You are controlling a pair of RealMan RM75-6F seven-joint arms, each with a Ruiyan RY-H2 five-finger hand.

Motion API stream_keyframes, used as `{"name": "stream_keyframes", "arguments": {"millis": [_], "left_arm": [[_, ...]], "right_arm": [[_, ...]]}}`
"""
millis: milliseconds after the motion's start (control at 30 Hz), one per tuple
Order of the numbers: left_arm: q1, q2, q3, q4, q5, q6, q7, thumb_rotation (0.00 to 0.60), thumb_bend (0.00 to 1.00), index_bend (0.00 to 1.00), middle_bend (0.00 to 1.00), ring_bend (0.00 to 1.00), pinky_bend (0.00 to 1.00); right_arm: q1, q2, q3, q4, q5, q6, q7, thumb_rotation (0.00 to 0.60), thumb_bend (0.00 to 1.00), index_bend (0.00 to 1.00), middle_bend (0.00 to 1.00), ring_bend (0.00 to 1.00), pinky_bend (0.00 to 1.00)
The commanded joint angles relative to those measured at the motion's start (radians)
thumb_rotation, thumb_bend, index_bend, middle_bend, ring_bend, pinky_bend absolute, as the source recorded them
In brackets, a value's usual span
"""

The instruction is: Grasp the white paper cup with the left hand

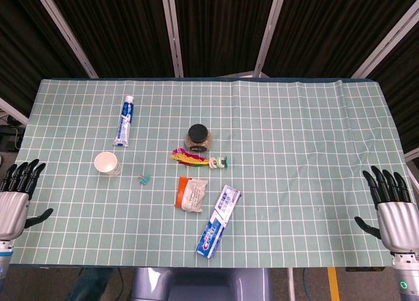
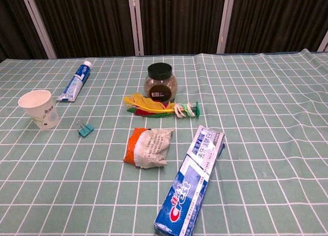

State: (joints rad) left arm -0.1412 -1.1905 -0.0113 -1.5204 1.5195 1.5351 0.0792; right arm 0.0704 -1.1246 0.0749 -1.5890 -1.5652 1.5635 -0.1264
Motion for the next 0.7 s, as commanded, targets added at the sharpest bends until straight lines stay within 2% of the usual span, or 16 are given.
{"name": "stream_keyframes", "arguments": {"millis": [33,167,267,400,500,700], "left_arm": [[-0.001,0.004,-0.003,-0.001,-0.005,-0.011,-0.008,0.6,0.0,0.0,0.0,0.0,0.0],[-0.008,-0.003,-0.003,0.021,0.0,-0.031,0.0,0.6,0.0,0.0,0.0,0.0,0.0],[-0.052,-0.012,0.003,0.05,0.041,-0.083,0.005,0.6,0.0,0.0,0.0,0.0,0.0],[-0.171,-0.068,-0.02,0.135,0.123,-0.184,0.225,0.6,0.0,0.0,0.0,0.0,0.0],[-0.245,-0.1,-0.034,0.175,0.166,-0.249,0.344,0.6,0.0,0.0,0.0,0.0,0.0],[-0.35,-0.171,-0.041,0.248,0.205,-0.385,0.628,0.6,0.0,0.0,0.0,0.0,0.0]], "right_arm": [[0.001,-0.001,0.001,0.001,0.004,-0.004,-0.002,0.6,0.0,0.0,0.0,0.0,0.0],[0.003,0.003,0.001,-0.002,0.007,-0.009,0.0,0.6,0.0,0.0,0.0,0.0,0.0],[0.004,0.011,0.002,-0.01,0.009,-0.012,0.003,0.6,0.0,0.0,0.0,0.0,0.0],[0.008,0.013,0.013,-0.009,0.035,-0.025,-0.004,0.6,0.0,0.0,0.0,0.0,0.0],[0.01,0.013,0.023,-0.009,0.058,-0.032,-0.008,0.6,0.0,0.0,0.0,0.0,0.0],[0.007,0.011,0.036,-0.005,0.085,-0.028,-0.018,0.6,0.0,0.0,0.0,0.0,0.0]]}}
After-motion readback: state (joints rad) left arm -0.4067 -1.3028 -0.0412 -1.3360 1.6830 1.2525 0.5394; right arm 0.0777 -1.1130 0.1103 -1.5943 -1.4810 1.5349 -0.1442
